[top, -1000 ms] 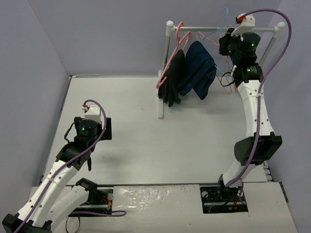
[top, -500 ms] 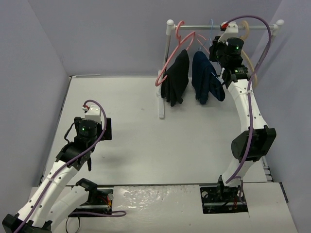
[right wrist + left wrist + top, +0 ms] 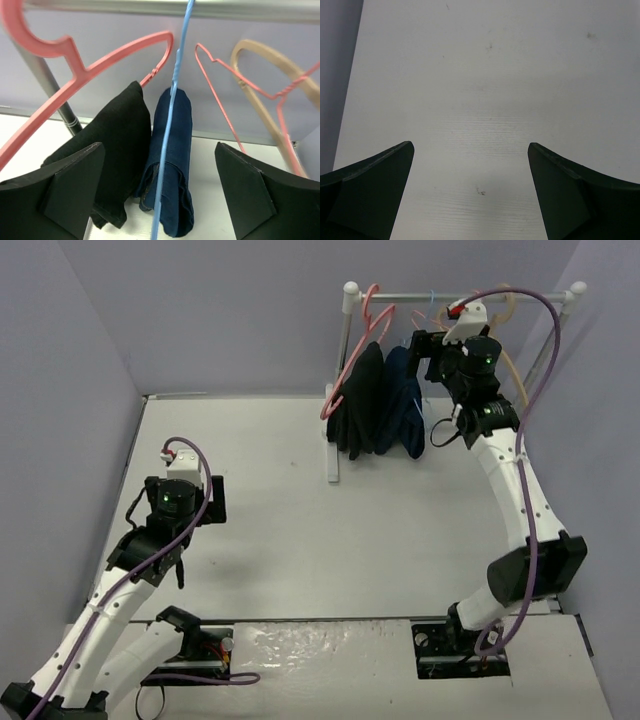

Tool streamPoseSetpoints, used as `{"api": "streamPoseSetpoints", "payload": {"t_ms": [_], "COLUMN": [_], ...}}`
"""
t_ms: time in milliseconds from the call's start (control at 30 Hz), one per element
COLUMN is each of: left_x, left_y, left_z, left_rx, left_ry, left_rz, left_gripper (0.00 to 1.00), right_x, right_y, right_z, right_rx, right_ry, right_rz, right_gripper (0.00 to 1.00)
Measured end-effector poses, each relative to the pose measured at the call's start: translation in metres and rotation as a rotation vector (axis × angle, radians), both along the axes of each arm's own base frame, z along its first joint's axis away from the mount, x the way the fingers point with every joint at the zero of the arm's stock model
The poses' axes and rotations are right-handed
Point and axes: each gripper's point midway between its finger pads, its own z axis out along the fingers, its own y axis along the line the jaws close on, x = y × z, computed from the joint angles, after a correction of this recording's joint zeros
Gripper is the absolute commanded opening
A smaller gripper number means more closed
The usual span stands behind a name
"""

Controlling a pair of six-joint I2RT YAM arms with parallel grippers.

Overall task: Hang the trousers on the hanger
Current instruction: Place the hanger at the clothesline, then reset both arms

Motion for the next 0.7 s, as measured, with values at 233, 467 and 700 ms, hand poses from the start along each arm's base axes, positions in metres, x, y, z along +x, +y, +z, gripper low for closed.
{"api": "streamPoseSetpoints", "payload": {"t_ms": [233, 467, 700], "left_x": [0.001, -0.012, -0.033], "left_y": [0.006, 0.019, 0.038], "left_z": [0.078, 0.142, 0.136], "left_rx": [-0.052, -0.078, -0.027], "left_ry": [-0.104, -0.205, -0.209], "left_rz": [0.052, 0.094, 0.135], "left_gripper": [0.97, 0.97, 0.97], "right_x": [-0.080, -0.187, -0.276], "right_y": [-0.022, -0.057, -0.087], "right_z": [0.058, 0.074, 0.029], "right_rx": [-0.013, 0.000, 0.026], "right_ry": [-0.122, -0.190, -0.170], "right_rz": [-0.033, -0.134, -0.235], "right_gripper": [1.00, 1.00, 1.00]}}
